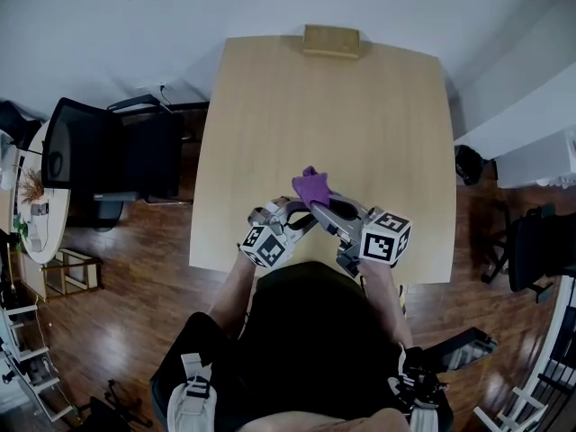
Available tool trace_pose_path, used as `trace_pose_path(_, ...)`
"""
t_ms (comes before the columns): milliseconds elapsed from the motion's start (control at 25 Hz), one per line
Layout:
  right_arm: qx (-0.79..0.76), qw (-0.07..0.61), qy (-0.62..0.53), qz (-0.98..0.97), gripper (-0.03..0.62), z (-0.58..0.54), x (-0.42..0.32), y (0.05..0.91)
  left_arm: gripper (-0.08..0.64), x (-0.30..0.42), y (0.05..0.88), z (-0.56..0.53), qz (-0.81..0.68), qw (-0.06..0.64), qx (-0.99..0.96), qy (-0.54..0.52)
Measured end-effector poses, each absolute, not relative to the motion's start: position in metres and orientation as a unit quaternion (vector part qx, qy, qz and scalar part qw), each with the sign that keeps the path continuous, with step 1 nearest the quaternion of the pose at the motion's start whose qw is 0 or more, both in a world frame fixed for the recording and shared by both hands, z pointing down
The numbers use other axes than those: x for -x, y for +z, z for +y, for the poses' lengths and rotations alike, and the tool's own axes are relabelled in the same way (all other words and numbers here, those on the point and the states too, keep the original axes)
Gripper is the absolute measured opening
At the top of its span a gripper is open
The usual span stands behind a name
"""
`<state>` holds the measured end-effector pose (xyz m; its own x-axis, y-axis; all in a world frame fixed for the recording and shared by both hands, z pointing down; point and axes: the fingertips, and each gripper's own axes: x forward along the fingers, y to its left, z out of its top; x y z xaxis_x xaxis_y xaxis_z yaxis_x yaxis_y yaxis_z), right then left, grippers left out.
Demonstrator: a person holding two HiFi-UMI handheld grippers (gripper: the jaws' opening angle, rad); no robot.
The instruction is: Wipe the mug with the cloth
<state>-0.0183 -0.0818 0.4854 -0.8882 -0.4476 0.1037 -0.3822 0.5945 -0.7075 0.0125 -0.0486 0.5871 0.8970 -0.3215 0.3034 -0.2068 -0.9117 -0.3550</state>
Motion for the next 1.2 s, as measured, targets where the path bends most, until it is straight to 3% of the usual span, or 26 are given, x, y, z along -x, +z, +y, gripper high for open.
trace_pose_path(120,0.237,0.08,-0.367,0.896,0.06,-0.083,0.009,0.474,0.043,0.004,0.555,-0.078,0.212,-0.023,0.976,-0.045)
trace_pose_path(240,0.341,0.127,-0.346,0.865,0.061,-0.113,-0.044,0.471,0.043,0.022,0.514,-0.1,0.237,-0.187,0.948,0.097)
trace_pose_path(320,0.394,0.136,-0.332,0.846,0.061,-0.127,-0.071,0.471,0.043,0.024,0.505,-0.102,0.237,-0.204,0.942,0.118)
trace_pose_path(400,0.409,0.12,-0.321,0.846,0.061,-0.133,-0.075,0.473,0.043,0.016,0.508,-0.095,0.225,-0.171,0.955,0.094)
trace_pose_path(560,0.389,0.072,-0.325,0.859,0.061,-0.131,-0.043,0.488,0.043,-0.005,0.511,-0.081,0.201,-0.091,0.975,0.036)
trace_pose_path(720,0.313,0.05,-0.325,0.891,0.06,-0.108,0.002,0.483,0.046,-0.009,0.525,-0.08,0.2,-0.077,0.977,0.005)
trace_pose_path(840,0.26,0.053,-0.327,0.907,0.061,-0.095,0.018,0.475,0.044,0.0,0.52,-0.085,0.194,-0.153,0.967,0.062)
trace_pose_path(1040,0.335,0.141,-0.329,0.871,0.061,-0.116,-0.039,0.466,0.043,0.059,0.511,-0.126,0.196,-0.426,0.82,0.328)
trace_pose_path(1200,0.41,0.18,-0.304,0.841,0.061,-0.134,-0.083,0.462,0.043,0.068,0.503,-0.131,0.192,-0.448,0.792,0.368)
